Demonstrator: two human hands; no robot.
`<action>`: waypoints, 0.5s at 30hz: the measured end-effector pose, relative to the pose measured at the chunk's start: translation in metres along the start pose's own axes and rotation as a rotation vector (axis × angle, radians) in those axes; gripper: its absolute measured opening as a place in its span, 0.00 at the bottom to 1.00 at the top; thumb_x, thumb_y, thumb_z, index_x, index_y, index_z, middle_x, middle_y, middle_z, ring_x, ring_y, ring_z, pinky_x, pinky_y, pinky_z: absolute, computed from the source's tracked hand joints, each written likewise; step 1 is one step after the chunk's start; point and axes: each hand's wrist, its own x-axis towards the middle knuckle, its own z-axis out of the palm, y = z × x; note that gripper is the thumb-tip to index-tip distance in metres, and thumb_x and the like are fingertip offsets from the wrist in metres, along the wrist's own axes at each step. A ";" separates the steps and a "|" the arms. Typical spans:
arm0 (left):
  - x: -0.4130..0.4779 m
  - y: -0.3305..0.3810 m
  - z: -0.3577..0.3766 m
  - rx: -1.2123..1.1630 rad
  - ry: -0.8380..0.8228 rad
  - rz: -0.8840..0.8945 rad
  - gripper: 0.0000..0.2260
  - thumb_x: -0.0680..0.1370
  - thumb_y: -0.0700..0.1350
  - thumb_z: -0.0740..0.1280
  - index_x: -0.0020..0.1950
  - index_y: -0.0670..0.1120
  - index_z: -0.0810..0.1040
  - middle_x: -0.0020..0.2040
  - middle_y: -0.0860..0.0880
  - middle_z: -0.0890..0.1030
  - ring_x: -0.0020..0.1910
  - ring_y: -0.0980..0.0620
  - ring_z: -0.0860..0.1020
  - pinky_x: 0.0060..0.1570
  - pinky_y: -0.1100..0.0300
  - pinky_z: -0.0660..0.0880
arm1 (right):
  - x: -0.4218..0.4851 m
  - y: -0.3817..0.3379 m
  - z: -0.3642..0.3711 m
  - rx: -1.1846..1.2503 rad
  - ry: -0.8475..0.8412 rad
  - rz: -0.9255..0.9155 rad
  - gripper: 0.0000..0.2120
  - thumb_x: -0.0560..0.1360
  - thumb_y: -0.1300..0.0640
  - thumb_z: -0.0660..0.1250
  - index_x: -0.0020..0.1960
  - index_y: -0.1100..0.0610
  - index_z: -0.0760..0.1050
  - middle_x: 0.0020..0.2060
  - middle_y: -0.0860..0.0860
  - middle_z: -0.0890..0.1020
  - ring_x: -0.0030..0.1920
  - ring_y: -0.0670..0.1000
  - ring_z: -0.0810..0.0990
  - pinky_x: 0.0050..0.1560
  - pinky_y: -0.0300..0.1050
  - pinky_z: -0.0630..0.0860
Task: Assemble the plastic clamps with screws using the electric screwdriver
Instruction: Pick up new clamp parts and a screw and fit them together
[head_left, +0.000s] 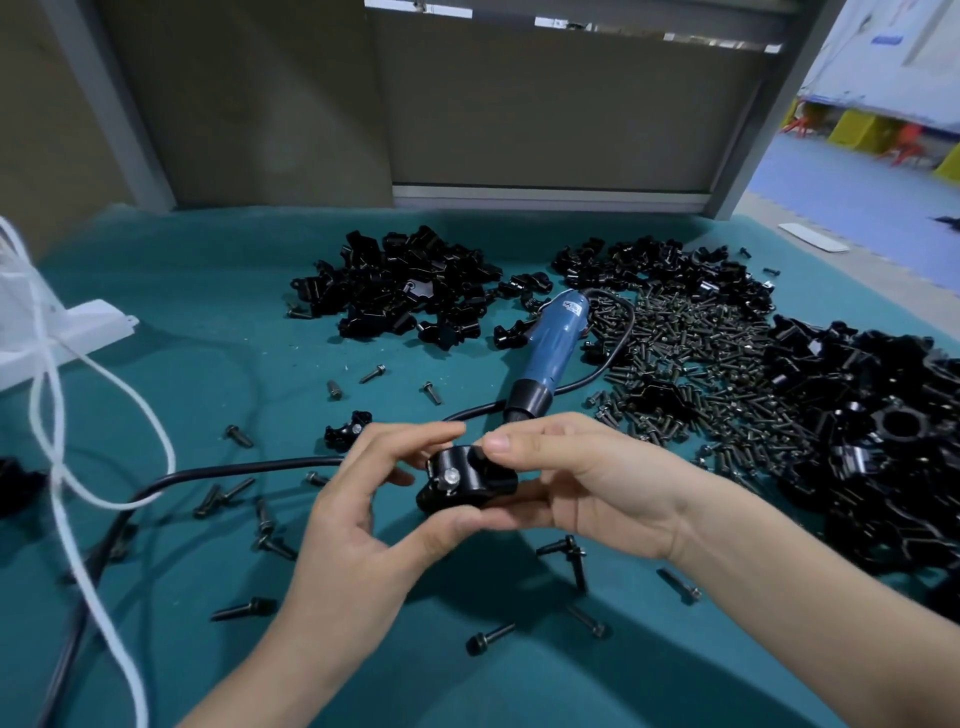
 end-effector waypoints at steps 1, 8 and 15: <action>-0.001 0.002 0.001 -0.006 -0.007 0.011 0.21 0.67 0.68 0.70 0.58 0.66 0.77 0.52 0.54 0.78 0.54 0.48 0.77 0.57 0.56 0.72 | 0.001 0.002 0.004 0.016 -0.015 -0.004 0.09 0.71 0.58 0.70 0.47 0.61 0.85 0.44 0.57 0.85 0.41 0.50 0.84 0.39 0.37 0.80; -0.001 0.009 0.004 -0.043 0.046 0.056 0.12 0.73 0.64 0.66 0.53 0.61 0.78 0.47 0.55 0.77 0.47 0.54 0.78 0.48 0.68 0.72 | 0.013 0.020 0.018 0.183 0.000 0.041 0.10 0.67 0.54 0.73 0.45 0.59 0.85 0.45 0.55 0.85 0.42 0.49 0.84 0.39 0.37 0.80; -0.003 0.002 0.000 -0.108 0.022 -0.097 0.08 0.74 0.59 0.65 0.48 0.59 0.77 0.42 0.51 0.79 0.38 0.55 0.77 0.36 0.67 0.72 | 0.025 0.025 0.019 0.162 0.047 0.030 0.12 0.69 0.52 0.71 0.45 0.59 0.84 0.41 0.56 0.83 0.38 0.50 0.83 0.37 0.37 0.80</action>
